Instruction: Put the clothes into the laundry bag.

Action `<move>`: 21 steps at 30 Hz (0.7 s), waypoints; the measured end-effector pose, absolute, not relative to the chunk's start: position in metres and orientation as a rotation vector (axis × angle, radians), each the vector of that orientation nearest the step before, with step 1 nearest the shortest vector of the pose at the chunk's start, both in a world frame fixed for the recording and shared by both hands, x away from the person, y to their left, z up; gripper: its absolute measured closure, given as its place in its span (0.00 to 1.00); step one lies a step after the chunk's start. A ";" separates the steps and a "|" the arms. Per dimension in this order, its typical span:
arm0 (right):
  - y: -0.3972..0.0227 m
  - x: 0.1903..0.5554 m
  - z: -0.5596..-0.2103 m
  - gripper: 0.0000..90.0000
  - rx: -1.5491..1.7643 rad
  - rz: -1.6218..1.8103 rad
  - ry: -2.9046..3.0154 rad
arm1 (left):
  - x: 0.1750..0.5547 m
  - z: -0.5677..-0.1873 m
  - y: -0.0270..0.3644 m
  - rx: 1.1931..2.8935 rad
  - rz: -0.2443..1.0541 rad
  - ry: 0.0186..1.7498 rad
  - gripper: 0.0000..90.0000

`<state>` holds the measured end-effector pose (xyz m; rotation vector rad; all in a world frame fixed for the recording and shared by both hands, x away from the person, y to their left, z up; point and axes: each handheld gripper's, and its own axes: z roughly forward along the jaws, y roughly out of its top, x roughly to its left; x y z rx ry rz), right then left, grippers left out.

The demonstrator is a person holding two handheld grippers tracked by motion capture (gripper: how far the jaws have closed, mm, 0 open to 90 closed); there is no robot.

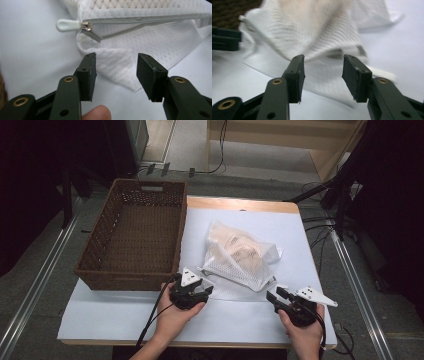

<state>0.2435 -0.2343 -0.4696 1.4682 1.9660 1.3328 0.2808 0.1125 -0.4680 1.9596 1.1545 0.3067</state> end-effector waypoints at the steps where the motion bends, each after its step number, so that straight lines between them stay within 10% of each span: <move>1: -0.238 0.243 -0.471 0.57 1.489 1.319 1.958 | 0.281 -0.470 0.112 1.967 0.290 1.161 0.54; 14: -0.227 0.277 -0.489 0.51 1.549 1.083 2.006 | 0.281 -0.469 0.097 1.976 0.329 1.162 0.35; 18: -0.219 0.274 -0.488 0.73 1.496 1.004 2.016 | 0.287 -0.473 0.081 2.034 0.382 1.197 0.28; 21: -0.222 0.274 -0.488 0.93 1.512 0.991 2.001 | 0.288 -0.473 0.079 2.056 0.496 1.239 0.43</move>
